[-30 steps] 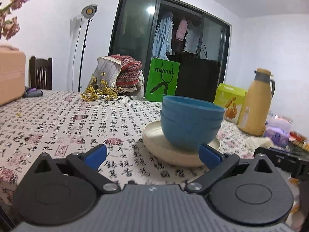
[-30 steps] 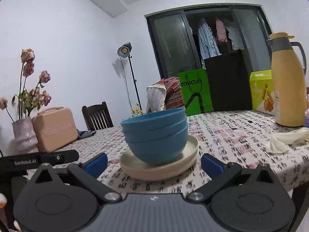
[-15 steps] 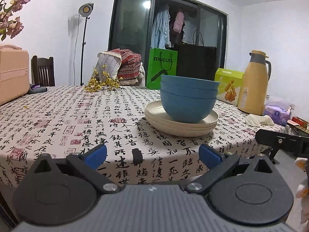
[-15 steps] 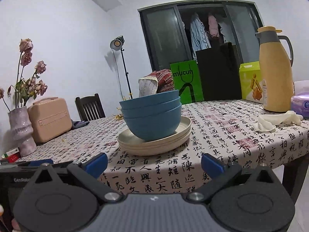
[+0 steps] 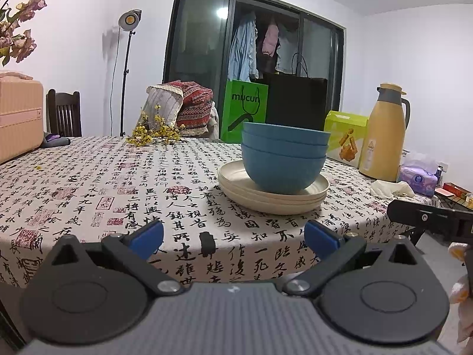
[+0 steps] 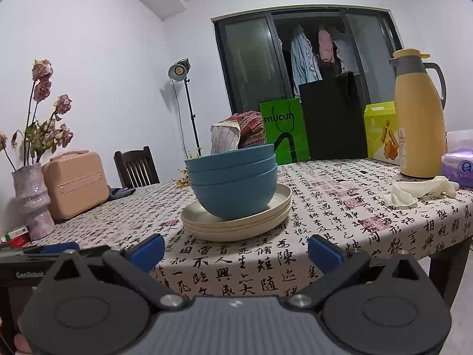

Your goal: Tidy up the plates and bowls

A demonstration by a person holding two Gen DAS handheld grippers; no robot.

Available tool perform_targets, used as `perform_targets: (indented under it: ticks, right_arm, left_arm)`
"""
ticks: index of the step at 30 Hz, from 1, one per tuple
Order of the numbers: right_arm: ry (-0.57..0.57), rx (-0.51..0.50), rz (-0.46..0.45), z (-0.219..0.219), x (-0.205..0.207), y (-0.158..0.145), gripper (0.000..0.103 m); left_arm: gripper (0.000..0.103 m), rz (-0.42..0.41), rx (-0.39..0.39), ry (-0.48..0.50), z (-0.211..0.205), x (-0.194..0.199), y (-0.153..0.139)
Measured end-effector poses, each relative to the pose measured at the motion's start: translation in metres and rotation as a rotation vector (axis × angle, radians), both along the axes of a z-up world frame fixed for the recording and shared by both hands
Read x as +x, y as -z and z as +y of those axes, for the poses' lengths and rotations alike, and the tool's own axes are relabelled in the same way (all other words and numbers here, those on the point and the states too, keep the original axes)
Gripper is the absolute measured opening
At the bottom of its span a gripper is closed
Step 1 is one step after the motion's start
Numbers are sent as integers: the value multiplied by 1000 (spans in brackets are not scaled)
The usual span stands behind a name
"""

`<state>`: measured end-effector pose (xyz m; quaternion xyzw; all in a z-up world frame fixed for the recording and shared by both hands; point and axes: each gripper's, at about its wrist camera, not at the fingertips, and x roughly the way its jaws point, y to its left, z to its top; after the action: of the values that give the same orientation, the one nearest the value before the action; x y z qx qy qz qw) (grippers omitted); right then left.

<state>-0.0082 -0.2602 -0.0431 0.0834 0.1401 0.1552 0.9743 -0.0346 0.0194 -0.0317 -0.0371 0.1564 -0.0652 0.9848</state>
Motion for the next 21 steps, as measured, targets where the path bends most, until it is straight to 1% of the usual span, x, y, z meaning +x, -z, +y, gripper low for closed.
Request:
perform_targets:
  ticks: [21]
  right_arm:
    - [-1, 3, -6, 2, 0, -2, 103]
  left_arm:
    - [103, -11, -5, -11, 1, -2, -3]
